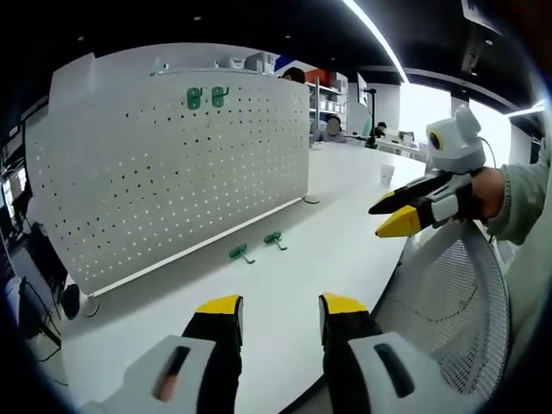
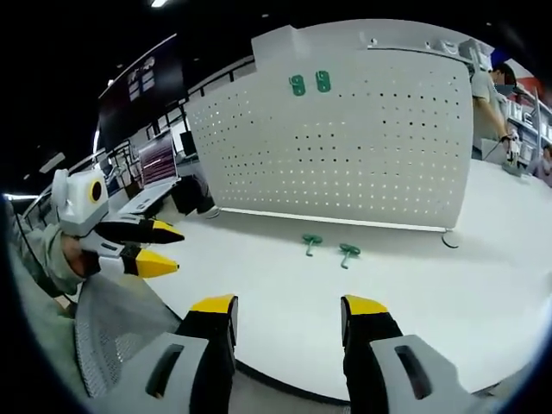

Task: Insert the hook assembly into the mounting plate slot until the hook locks in place.

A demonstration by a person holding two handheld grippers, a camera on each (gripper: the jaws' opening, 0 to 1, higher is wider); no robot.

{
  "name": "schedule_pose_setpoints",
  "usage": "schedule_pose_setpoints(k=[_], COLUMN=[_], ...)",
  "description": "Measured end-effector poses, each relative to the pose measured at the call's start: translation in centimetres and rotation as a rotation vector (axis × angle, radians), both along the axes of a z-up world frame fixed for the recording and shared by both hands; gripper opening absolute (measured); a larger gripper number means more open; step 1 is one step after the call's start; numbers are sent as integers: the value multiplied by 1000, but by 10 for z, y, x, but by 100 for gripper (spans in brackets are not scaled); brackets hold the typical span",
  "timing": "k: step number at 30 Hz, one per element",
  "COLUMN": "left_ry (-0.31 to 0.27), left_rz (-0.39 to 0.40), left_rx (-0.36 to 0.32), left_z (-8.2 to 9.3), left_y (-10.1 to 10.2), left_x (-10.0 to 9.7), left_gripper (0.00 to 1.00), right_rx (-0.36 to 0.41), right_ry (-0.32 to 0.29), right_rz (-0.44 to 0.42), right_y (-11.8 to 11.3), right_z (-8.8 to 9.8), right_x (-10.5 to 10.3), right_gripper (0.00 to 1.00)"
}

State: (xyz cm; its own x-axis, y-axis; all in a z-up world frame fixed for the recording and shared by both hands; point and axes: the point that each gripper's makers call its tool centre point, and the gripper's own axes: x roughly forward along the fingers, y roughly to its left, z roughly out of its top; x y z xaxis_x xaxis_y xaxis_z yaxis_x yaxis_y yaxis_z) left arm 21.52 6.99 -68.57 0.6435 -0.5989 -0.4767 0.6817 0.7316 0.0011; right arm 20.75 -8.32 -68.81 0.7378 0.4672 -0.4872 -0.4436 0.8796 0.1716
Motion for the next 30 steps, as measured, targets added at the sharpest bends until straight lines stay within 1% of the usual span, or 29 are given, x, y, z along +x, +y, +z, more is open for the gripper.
schedule_pose_setpoints(k=[6,12,13,17,19,20,22,24,27,30], left_ry=[7,3,7,-21,-21,-19,-52,-70,-80,-81], left_rz=[-1,-29,-43,-82,-109,-134,-166,-208,-255,-273], left_rx=[0,0,7,31,44,61,116,166,208,211], left_z=[1,13,15,25,29,29,32,32,30,31], left_y=[0,-4,-6,-9,-11,-13,-13,-15,-20,-25], left_x=[2,7,8,17,22,24,30,34,39,45], left_gripper=[37,38,38,37,37,37,36,36,36,36], right_rx=[11,14,15,-1,8,12,10,18,20,23], right_ry=[3,-2,-1,-17,-16,-13,-17,-14,-11,-9], right_rz=[-3,0,-1,-1,-5,-7,-10,-15,-24,-33], right_y=[-1,0,0,-1,-1,-1,-2,-3,-5,-7], right_z=[0,1,1,2,3,3,4,4,3,3], right_x=[-2,-3,-3,-2,-1,-1,-1,-1,-1,-2], right_gripper=[47,46,46,46,45,45,45,45,45,45])
